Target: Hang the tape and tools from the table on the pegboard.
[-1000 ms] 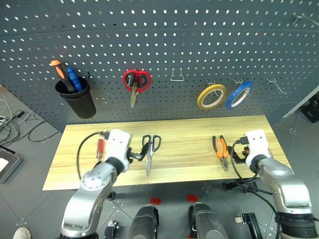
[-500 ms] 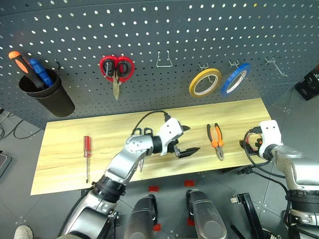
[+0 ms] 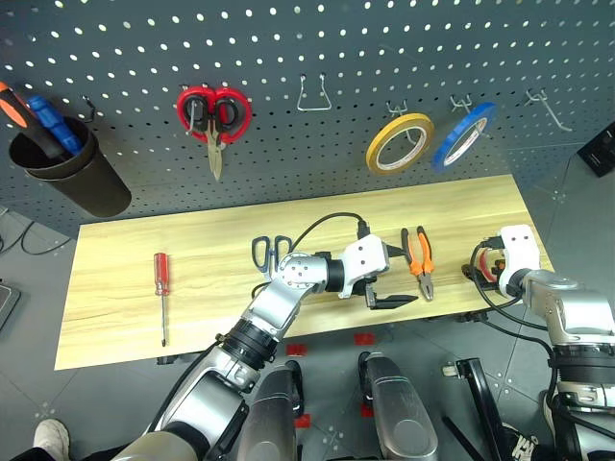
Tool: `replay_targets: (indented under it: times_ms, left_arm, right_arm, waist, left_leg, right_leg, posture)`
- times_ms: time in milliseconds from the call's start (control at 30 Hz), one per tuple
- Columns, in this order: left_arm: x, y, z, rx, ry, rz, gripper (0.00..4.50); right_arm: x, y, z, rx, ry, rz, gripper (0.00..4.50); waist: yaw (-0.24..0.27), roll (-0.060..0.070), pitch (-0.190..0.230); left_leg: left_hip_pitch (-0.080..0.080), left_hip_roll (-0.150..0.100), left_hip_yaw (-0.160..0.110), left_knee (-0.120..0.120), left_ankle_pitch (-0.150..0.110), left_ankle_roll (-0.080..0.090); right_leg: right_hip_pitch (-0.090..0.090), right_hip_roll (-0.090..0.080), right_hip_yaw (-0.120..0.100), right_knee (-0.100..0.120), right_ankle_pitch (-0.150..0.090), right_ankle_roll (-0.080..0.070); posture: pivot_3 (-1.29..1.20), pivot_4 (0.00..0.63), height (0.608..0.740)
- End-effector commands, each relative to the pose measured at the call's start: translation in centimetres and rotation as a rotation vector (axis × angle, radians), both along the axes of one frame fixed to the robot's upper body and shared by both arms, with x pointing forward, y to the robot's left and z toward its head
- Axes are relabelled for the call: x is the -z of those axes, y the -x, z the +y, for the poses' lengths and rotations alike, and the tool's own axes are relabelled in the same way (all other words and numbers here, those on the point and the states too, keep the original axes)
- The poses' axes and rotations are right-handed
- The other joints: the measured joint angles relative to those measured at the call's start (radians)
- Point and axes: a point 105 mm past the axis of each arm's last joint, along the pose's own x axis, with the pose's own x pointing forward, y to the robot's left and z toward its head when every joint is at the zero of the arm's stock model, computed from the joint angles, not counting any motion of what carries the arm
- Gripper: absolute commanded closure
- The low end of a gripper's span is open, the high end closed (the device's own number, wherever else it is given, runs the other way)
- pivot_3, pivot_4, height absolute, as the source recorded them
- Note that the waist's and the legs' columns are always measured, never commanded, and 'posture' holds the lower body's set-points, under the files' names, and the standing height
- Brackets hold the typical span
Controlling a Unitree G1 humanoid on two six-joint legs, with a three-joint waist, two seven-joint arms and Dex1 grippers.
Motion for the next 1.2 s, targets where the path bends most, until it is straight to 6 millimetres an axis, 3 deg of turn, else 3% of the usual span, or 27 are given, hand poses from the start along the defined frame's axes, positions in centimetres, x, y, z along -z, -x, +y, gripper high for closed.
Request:
replay_targets:
  times_ms: [33,67,167,533,567,767,933,1067,1200]
  left_arm:
    - [-0.8,0.2,-0.4,0.027,0.032,-0.034,0.03]
    - [-0.8,0.1,-0.5,0.027,0.034,-0.037,0.03]
    - [-0.8,0.1,-0.6,0.030,0.039,-0.040,0.00]
    - [-1.2,0.1,-0.8,0.026,0.061,-0.029,0.00]
    - [-1.3,0.1,-0.8,0.026,0.061,-0.030,0.00]
    - [-1.5,-0.3,-0.6,0.015,0.064,-0.038,0.00]
    - [-1.6,0.1,-0.2,-0.005,0.098,-0.006,0.00]
    - [-3.3,0.1,0.0,-0.093,0.204,0.012,0.00]
    - [-4.4,0.9,-0.2,-0.136,0.267,0.035,0.00]
  right_arm:
    - [-0.4,0.1,-1.0,0.046,-0.002,0.001,0.00]
    - [-0.3,0.2,-1.1,0.047,-0.002,0.004,0.00]
    - [0.1,0.5,-1.1,0.057,-0.019,0.021,0.57]
    - [0.8,0.5,-0.5,0.061,-0.054,0.042,4.30]
    - [0.8,0.5,-0.5,0.059,-0.052,0.041,4.46]
    - [0.4,-0.1,-0.2,0.046,-0.031,0.014,4.46]
    - [-1.9,-0.9,0.1,-0.032,0.118,-0.111,4.46]
    - [-5.1,-1.1,0.8,-0.121,0.329,-0.315,4.46]
    - [-5.9,-0.5,1.0,-0.158,0.490,-0.435,4.46]
  waist:
    - [-0.002,0.000,0.007]
    - [-0.002,0.000,0.009]
    - [-0.004,-0.001,0.011]
    - [-0.010,-0.002,0.017]
    - [-0.010,-0.002,0.017]
    - [-0.014,-0.003,0.019]
    - [-0.015,-0.002,0.018]
    - [-0.015,0.002,0.014]
    - [-0.015,0.002,0.004]
  left_leg:
    - [0.000,0.000,0.000,0.000,0.000,0.000]
    - [0.000,0.000,0.000,0.000,0.000,0.000]
    - [0.000,0.000,0.000,0.000,0.000,0.000]
    - [0.000,0.000,0.000,-0.001,0.000,-0.001]
    - [0.000,0.000,0.000,-0.001,0.000,-0.001]
    - [0.000,0.000,0.000,-0.001,0.000,-0.001]
    - [0.000,0.000,0.000,-0.001,0.002,-0.004]
    - [-0.002,0.000,0.001,-0.002,0.004,-0.007]
    - [-0.008,0.000,0.002,-0.001,0.005,-0.008]
  right_leg:
    - [0.000,0.000,0.000,0.000,0.000,0.000]
    - [0.000,0.000,0.000,0.000,0.000,0.000]
    - [0.000,0.000,0.000,0.000,0.000,0.000]
    - [0.000,-0.001,0.000,-0.001,0.000,0.001]
    - [0.000,-0.001,0.000,-0.001,0.000,0.001]
    - [0.000,-0.001,0.000,-0.001,0.000,0.001]
    - [-0.001,-0.001,0.000,-0.001,0.000,0.002]
    - [-0.004,-0.001,0.000,-0.001,-0.001,0.003]
    - [-0.010,-0.002,-0.001,0.002,0.000,0.003]
  posture:
    - [-0.28,0.501,0.740]
    - [-0.29,0.500,0.740]
    - [-0.29,0.502,0.740]
    - [-0.28,0.514,0.740]
    - [-0.27,0.513,0.740]
    - [-0.27,0.491,0.740]
    - [-0.30,0.426,0.740]
    - [-0.33,0.366,0.740]
    - [-0.35,0.294,0.740]
